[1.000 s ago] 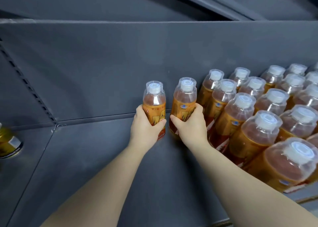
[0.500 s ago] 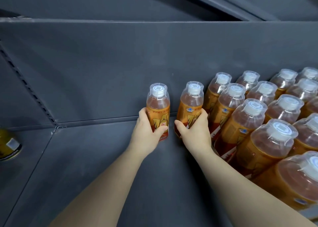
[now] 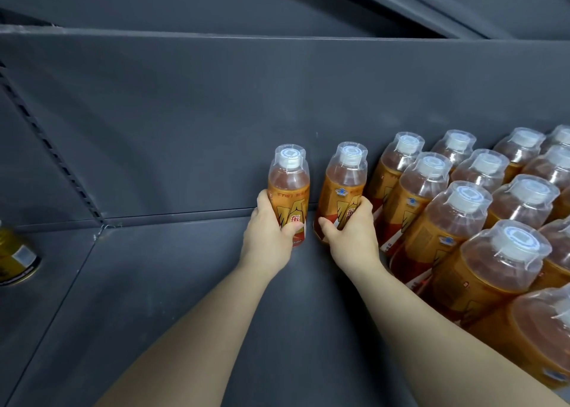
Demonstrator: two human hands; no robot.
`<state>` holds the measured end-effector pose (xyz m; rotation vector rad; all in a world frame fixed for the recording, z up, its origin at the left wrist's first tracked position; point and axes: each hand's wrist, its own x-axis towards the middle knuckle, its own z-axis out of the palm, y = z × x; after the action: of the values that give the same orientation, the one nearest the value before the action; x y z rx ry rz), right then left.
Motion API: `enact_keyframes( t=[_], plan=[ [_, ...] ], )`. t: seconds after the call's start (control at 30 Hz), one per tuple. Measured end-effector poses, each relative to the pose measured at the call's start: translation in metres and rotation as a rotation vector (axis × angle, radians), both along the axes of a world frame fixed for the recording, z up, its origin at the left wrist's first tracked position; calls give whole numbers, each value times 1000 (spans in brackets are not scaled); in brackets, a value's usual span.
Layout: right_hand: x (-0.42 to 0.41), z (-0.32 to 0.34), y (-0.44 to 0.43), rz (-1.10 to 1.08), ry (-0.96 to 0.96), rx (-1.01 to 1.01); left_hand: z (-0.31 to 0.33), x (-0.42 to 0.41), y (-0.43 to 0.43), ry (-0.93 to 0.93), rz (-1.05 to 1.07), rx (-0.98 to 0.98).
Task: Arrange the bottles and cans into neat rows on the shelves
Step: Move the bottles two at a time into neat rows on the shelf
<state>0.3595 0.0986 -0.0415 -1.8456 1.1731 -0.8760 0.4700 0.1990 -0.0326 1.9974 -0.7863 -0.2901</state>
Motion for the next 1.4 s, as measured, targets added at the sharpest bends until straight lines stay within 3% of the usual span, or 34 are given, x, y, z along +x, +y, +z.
enact_keyframes(
  t=[0.97,1.4],
  plan=[
    [23,-13,-21,-36,88,-38,0,22,-18,59,-51,32],
    [13,-9,-15,5,55,45,5,13,-11,120,2,-4]
  ],
)
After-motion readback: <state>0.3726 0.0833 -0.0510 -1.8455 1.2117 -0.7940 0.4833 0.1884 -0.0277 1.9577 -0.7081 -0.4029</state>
